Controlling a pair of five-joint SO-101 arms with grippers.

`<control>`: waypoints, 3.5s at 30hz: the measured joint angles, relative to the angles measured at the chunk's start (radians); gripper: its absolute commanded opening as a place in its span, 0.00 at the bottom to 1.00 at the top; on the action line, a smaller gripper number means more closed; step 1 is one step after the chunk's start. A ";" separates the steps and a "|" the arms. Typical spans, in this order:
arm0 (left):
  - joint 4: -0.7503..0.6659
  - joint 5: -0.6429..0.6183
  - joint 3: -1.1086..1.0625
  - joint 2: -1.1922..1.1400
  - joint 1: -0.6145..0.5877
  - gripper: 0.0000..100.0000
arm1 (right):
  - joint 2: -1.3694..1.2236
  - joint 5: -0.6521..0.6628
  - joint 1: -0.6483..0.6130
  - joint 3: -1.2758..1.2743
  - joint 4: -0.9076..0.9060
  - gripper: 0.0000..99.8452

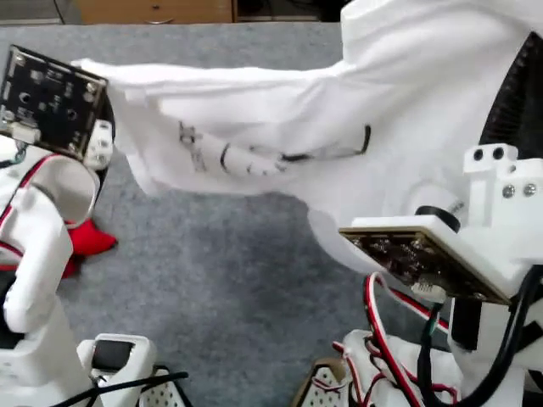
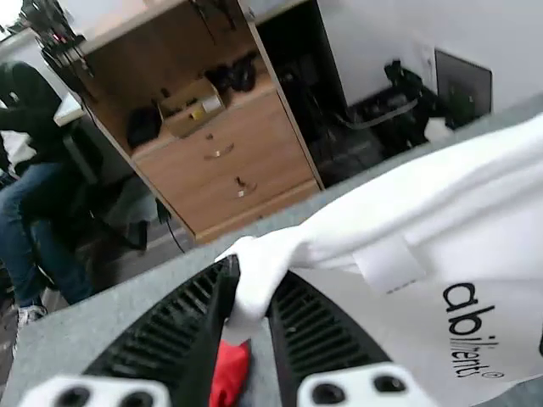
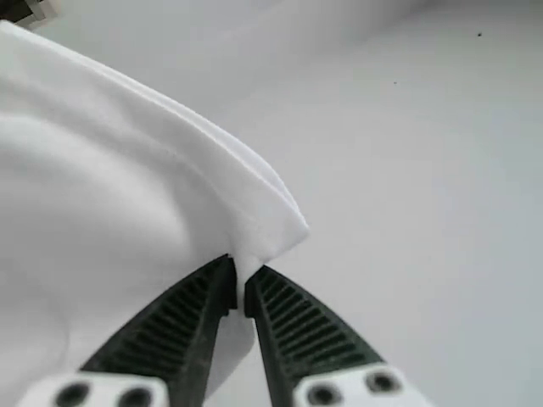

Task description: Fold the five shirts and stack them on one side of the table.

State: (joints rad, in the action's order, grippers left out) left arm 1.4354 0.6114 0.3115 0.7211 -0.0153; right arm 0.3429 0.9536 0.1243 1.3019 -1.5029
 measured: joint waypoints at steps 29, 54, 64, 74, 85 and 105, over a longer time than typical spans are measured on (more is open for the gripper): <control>0.064 0.008 -0.163 0.376 -0.009 0.02 | 0.226 -0.014 0.000 -0.005 -0.175 0.00; -0.959 0.114 -1.384 0.324 -0.037 0.02 | -0.069 -0.072 -0.075 -1.102 0.374 0.00; -1.188 0.107 -1.183 -0.141 -0.037 0.02 | -0.074 -0.072 -0.092 -1.369 0.937 0.00; -1.188 0.071 -0.695 -0.692 -0.037 0.02 | -0.218 -0.072 -0.114 -1.462 1.395 0.00; -1.188 0.071 -0.453 -0.876 -0.041 0.02 | -0.315 -0.072 -0.129 -1.470 1.616 0.00; -0.867 0.109 -0.377 -0.891 -0.044 0.02 | -0.345 -0.072 -0.130 -1.537 1.487 0.00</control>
State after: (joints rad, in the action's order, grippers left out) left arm 0.5685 0.7204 -0.0660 -0.1703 -0.0598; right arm -0.0023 0.8815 -0.0061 -0.2355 -0.0161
